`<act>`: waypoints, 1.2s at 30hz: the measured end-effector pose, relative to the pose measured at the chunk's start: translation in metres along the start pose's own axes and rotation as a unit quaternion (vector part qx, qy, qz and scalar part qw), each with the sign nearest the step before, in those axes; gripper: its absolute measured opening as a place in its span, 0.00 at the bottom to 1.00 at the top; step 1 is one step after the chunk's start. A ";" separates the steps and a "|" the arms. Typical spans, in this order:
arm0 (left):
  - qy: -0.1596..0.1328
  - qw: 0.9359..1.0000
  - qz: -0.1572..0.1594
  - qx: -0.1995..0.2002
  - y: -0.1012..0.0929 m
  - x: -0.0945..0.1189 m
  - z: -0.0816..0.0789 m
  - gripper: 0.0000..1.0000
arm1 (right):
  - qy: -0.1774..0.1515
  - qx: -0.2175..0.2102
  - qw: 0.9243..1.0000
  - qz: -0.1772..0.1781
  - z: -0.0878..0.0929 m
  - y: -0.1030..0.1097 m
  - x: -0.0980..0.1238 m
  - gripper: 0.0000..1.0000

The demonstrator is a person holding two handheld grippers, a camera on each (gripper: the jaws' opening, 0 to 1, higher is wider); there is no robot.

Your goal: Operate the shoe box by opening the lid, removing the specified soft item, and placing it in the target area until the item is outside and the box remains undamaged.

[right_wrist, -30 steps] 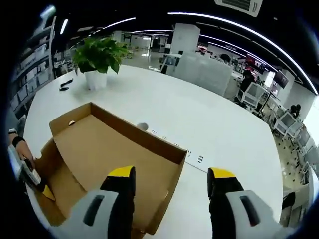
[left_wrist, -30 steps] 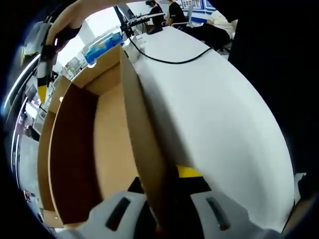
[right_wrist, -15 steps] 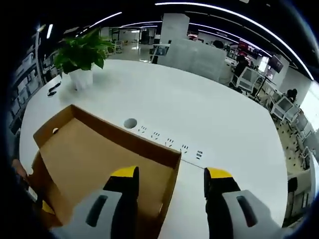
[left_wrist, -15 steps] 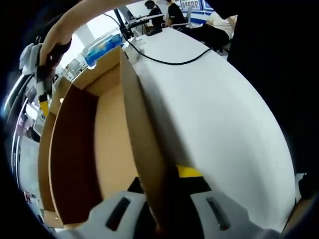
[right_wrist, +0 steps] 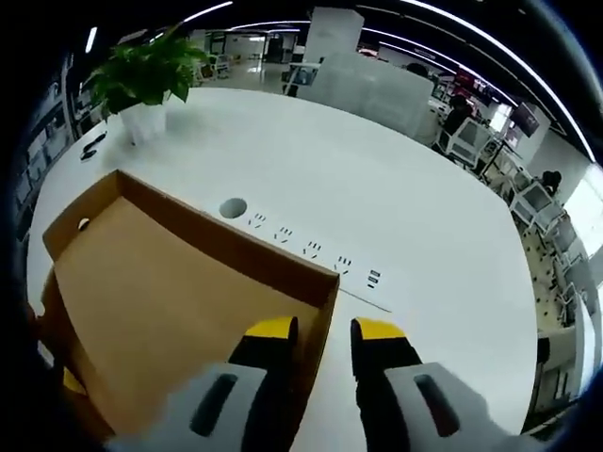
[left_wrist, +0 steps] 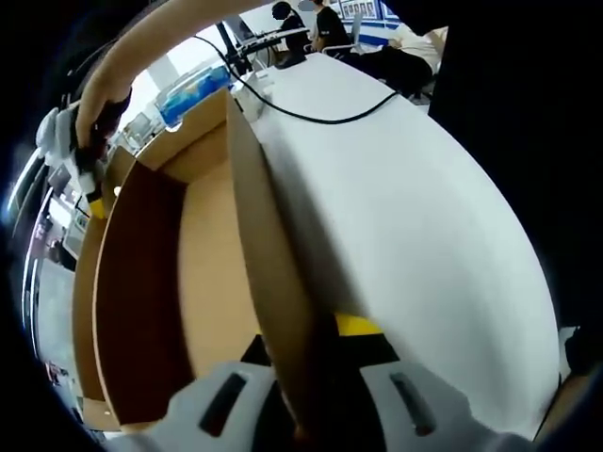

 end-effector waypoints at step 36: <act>0.003 1.000 0.008 0.017 0.000 0.000 0.001 0.07 | -0.058 0.044 0.997 0.040 -0.014 -0.001 0.054 0.07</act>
Point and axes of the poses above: the point that each gripper's makers call its tool centre point, and the gripper's own axes: x roughly backward along the fingers, y roughly to its left, z roughly out of its underside, the point moved 1 cm from there along x, roughly backward along the fingers, and after that the axes turned 9 degrees about x, right-handed, at the moved point
